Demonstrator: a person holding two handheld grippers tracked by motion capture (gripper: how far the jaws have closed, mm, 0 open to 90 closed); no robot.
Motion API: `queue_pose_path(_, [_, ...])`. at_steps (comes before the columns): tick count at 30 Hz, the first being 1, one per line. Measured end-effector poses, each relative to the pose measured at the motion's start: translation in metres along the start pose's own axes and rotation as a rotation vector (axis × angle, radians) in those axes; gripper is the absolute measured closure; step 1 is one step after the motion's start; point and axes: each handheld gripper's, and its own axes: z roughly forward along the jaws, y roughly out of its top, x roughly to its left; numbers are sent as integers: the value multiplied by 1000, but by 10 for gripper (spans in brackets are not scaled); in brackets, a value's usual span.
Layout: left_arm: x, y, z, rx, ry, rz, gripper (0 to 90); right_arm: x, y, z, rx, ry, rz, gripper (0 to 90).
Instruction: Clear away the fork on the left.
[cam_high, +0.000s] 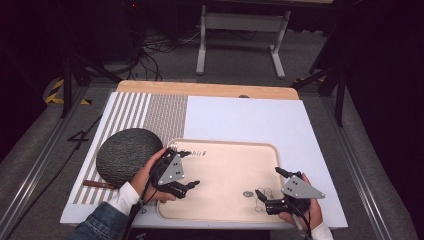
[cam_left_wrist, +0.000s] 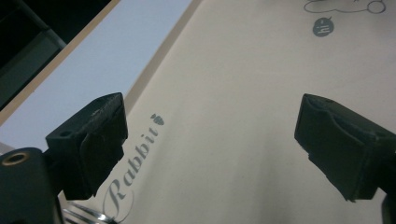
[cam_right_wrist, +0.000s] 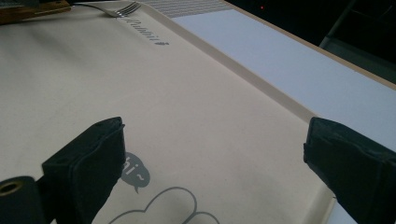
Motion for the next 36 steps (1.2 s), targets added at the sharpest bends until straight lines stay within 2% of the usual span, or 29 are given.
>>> queue_pose_path(4, [-5, 4, 0, -13, 3, 31, 83, 0, 0, 0, -1, -2, -3, 64])
queue_pose_path(7, [-5, 5, -3, -29, 2, 34, 79, 0, 0, -1, -3, -6, -7, 64])
queue_pose_path(8, [-5, 5, -6, -34, 20, 45, 79, 0, 0, -1, -5, -7, -8, 65])
queue_pose_path(12, [-4, 6, -13, -58, 21, 43, 79, 0, 1, -1, -10, -10, -6, 64])
queue_pose_path(19, [-4, 5, -25, -89, 47, 59, 77, 0, 2, -3, -15, -19, -12, 64])
queue_pose_path(27, [-1, 0, -40, -106, 68, 50, 75, 0, 2, -4, -23, -29, -14, 64])
queue_pose_path(31, [1, -3, -47, -95, 81, 48, 75, 0, 3, -5, -24, -32, -15, 64])
queue_pose_path(36, [6, -10, -60, -100, 107, 29, 73, 0, 3, -6, -28, -38, -19, 64])
